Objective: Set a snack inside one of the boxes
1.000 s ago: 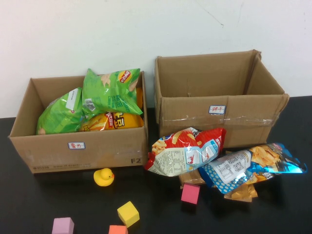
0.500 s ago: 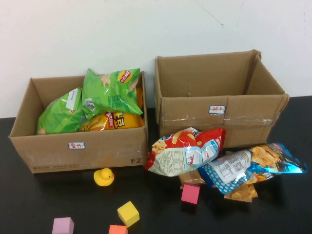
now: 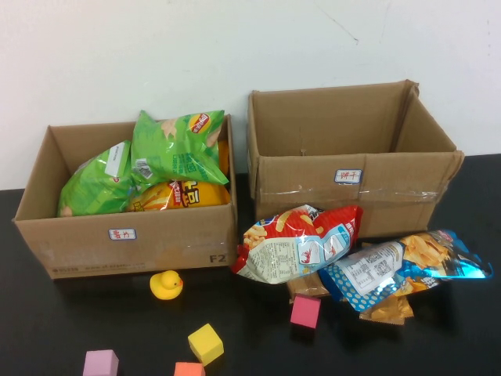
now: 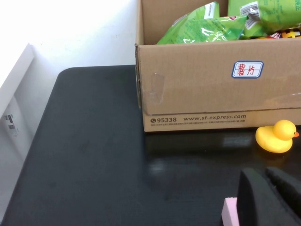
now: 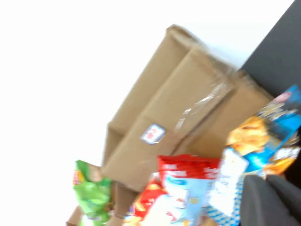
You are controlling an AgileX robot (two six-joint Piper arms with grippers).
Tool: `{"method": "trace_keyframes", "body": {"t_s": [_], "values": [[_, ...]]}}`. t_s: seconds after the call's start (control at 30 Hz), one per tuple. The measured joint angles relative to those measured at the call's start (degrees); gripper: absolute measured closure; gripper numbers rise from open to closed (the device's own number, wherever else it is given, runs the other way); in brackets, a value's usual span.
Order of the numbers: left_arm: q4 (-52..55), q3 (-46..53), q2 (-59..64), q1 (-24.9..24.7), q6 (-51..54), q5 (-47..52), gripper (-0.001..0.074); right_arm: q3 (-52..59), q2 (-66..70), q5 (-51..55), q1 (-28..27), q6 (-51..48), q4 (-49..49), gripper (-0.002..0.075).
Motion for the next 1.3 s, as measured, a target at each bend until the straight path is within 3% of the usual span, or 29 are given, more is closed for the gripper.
{"method": "trace_keyframes", "body": {"t_s": [0.37,0.67,0.8,0.97,1.1,1.2,1.3], "values": [[0.00,0.00,0.00,0.00,0.00,0.00,0.0738,0.00,0.00,-1.69,0.00,-20.40,3.86,0.0727],[0.00,0.00,0.00,0.00,0.00,0.00,0.0738,-13.71,5.13,9.04,0.00,-55.98,2.24,0.0727],[0.00,0.00,0.00,0.00,0.00,0.00,0.0738,-27.15,16.72,18.27,0.00,-69.12,-2.66,0.0727],[0.00,0.00,0.00,0.00,0.00,0.00,0.0738,-43.47,36.09,28.78,0.00,-74.33,-13.01,0.0727],[0.00,0.00,0.00,0.00,0.00,0.00,0.0738,-54.76,50.58,40.27,0.43,-80.81,-15.41,0.0727],[0.00,0.00,0.00,0.00,0.00,0.00,0.0738,-61.91,61.60,46.03,4.94,-82.52,-18.64,0.0727],[0.00,0.00,0.00,0.00,0.00,0.00,0.0738,-67.92,70.79,48.83,12.79,-80.85,-26.19,0.0727]]}}
